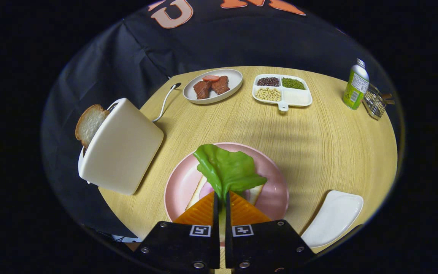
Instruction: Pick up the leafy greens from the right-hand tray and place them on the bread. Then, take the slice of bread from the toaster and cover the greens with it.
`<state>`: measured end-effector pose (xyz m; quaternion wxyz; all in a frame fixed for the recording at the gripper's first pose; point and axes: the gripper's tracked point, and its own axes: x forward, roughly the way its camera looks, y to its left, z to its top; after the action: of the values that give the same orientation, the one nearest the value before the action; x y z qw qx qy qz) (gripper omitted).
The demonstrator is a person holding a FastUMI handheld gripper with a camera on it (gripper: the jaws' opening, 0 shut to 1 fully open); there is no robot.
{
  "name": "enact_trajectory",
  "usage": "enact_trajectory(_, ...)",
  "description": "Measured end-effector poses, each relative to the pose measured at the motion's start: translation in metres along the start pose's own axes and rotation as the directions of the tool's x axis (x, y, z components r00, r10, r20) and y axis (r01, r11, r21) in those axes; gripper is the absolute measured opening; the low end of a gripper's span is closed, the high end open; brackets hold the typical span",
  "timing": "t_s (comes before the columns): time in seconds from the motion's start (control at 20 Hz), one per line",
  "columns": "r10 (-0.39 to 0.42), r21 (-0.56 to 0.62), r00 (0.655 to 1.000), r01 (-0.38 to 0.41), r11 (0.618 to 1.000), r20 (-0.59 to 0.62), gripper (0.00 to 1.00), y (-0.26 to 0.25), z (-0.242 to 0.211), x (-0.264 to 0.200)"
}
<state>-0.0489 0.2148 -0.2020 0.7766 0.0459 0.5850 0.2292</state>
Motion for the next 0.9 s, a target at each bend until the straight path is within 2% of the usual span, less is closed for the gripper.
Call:
enact_trajectory(0.15,-0.006,-0.011,1.000,0.005,1.000,-0.021,0.09,0.006,-0.005,0.008)
enact_trajectory(0.25,-0.013,-0.016,1.000,0.012,1.000,-0.026,0.12,0.007,-0.006,0.013)
enact_trajectory(0.3,-0.019,-0.023,1.000,0.019,1.000,-0.022,0.17,0.006,-0.004,0.015)
enact_trajectory(0.75,-0.067,-0.042,0.997,0.066,0.997,-0.032,0.30,0.007,-0.005,0.015)
enact_trajectory(0.9,-0.071,-0.049,0.997,0.070,0.996,-0.022,0.41,0.014,-0.002,0.003)
